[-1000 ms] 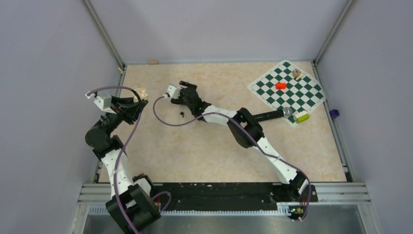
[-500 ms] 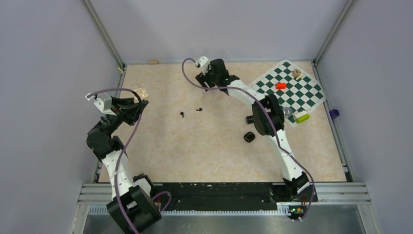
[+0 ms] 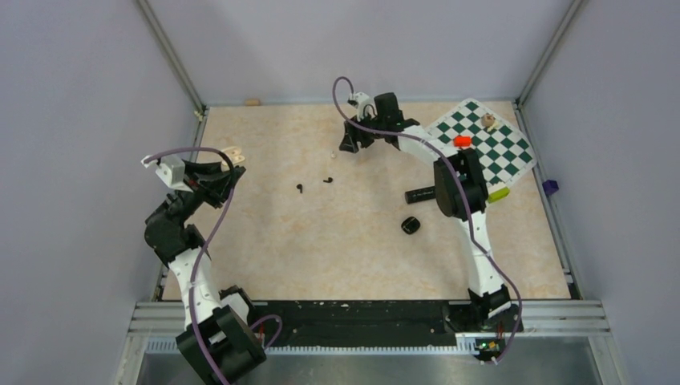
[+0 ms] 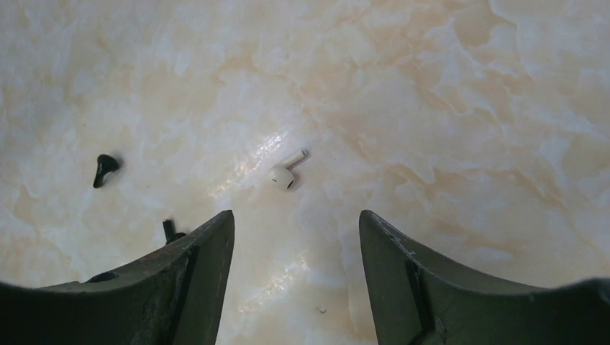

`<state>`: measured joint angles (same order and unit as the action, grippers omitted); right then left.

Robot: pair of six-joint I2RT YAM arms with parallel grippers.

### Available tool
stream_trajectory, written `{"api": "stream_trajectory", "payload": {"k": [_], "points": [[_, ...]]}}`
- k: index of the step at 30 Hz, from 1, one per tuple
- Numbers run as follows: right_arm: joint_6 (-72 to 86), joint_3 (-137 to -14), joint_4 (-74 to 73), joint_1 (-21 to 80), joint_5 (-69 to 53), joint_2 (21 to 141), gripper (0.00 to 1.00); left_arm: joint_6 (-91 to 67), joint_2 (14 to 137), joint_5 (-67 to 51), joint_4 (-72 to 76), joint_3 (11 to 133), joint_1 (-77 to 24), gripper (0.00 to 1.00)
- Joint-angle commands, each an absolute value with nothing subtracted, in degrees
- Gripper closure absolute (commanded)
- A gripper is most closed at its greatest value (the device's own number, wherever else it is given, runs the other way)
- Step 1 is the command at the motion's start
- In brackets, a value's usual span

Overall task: Insert the wireless bluetooth earbuds into the charging case
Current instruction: Move the earbud to the center of the board, then pick up the earbud from the center of the board.

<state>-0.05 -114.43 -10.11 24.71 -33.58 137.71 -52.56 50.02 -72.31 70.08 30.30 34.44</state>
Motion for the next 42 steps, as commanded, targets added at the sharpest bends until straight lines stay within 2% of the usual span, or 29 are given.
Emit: {"api": "stream_trajectory", "payload": {"k": [1, 6, 14, 23, 35, 42], "points": [[-15.2, -115.5, -8.9, 26.5, -34.7, 134.8, 0.36, -53.0, 49.8, -70.7, 73.1, 29.7, 34.4, 1.00], [-24.5, -118.2, -9.6, 27.9, -26.2, 137.1, 0.31, -52.9, 50.0, -70.6, 73.2, 29.6, 34.4, 1.00], [-27.2, -125.6, -10.2, 32.4, -22.9, 143.0, 0.25, -52.7, 50.1, -70.6, 73.1, 29.4, 34.4, 1.00], [-36.9, -128.7, -10.3, 35.9, -12.8, 148.3, 0.19, -52.3, 50.3, -70.8, 73.0, 29.4, 34.5, 1.00], [-43.4, -129.5, -13.8, 35.7, -3.3, 149.9, 0.17, -52.3, 50.1, -70.9, 73.5, 29.2, 34.4, 1.00], [-43.3, -128.5, -19.9, 34.2, -6.4, 147.6, 0.18, -52.5, 49.9, -71.0, 73.8, 29.0, 34.4, 1.00]]}}
